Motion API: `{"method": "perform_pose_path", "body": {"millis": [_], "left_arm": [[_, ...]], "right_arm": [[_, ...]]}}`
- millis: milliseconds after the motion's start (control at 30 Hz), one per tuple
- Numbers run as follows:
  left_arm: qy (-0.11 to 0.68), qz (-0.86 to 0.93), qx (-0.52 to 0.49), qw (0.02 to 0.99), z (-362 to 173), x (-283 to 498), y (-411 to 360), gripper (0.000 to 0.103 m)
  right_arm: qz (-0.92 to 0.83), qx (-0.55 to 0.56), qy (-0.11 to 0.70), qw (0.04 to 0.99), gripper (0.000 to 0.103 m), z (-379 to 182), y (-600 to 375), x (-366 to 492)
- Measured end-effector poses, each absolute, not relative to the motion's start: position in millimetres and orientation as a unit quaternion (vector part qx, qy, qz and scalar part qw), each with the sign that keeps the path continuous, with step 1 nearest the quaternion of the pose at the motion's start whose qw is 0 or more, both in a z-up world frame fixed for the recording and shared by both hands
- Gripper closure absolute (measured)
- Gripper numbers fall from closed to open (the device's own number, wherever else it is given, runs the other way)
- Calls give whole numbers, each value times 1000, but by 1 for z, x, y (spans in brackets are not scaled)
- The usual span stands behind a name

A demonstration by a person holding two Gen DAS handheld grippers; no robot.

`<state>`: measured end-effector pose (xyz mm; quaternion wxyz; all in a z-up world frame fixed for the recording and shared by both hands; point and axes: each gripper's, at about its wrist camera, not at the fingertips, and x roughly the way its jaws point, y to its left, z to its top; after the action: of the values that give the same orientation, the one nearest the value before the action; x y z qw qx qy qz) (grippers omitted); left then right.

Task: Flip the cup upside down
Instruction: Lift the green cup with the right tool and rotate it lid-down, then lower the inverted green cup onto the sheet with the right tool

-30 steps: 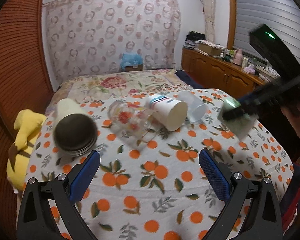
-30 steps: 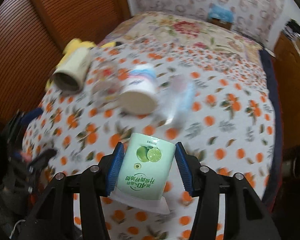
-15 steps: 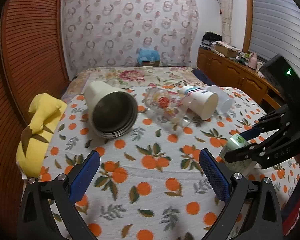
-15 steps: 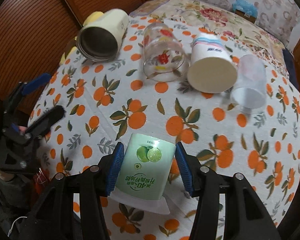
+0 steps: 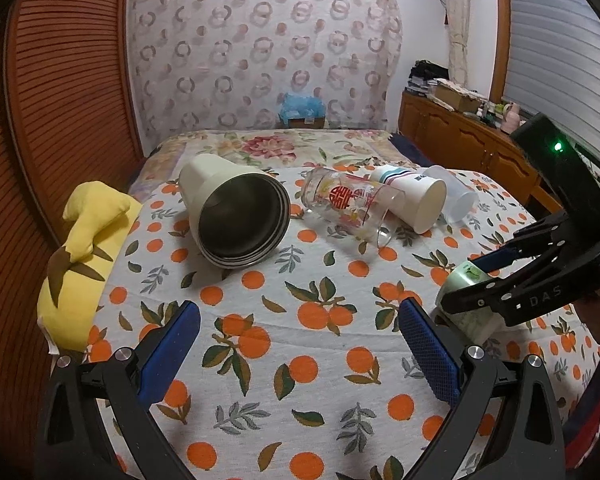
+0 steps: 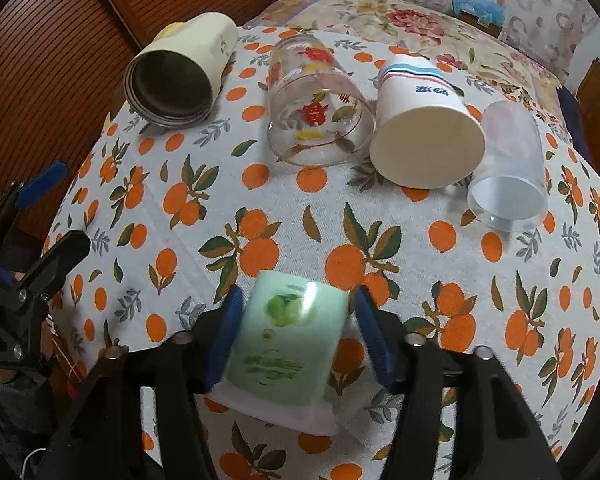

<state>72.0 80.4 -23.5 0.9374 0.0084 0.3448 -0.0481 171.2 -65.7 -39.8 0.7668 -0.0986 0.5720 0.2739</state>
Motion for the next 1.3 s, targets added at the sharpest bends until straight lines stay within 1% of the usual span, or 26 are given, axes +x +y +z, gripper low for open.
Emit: {"method": "perform_pose_path", "body": {"millis": [233, 467, 600, 733, 800, 933, 1000, 1133, 1300], "left_arm": [[352, -59, 10, 934, -14, 79, 67, 7], [357, -88, 32, 929, 1, 90, 30, 7], [374, -110, 35, 920, 4, 101, 7, 7], [409, -134, 29, 902, 0, 116, -14, 8], [438, -150, 18, 886, -6, 127, -23, 16], [480, -158, 4, 863, -20, 143, -33, 23], [500, -160, -13, 851, -26, 150, -33, 29], [539, -160, -62, 825, -34, 163, -29, 35], [573, -143, -93, 802, -43, 171, -29, 39]], "right_arm": [[278, -80, 544, 787, 36, -19, -91, 166], [270, -57, 507, 816, 35, -4, -138, 149], [267, -39, 490, 829, 34, -6, -162, 138], [269, -20, 483, 833, 33, -11, -178, 130], [270, -12, 479, 835, 33, -14, -185, 126], [272, -1, 476, 837, 33, -20, -194, 122], [272, 5, 476, 837, 33, -23, -198, 120], [270, 12, 476, 837, 33, -27, -204, 118], [269, 23, 473, 839, 32, -31, -212, 117]]}}
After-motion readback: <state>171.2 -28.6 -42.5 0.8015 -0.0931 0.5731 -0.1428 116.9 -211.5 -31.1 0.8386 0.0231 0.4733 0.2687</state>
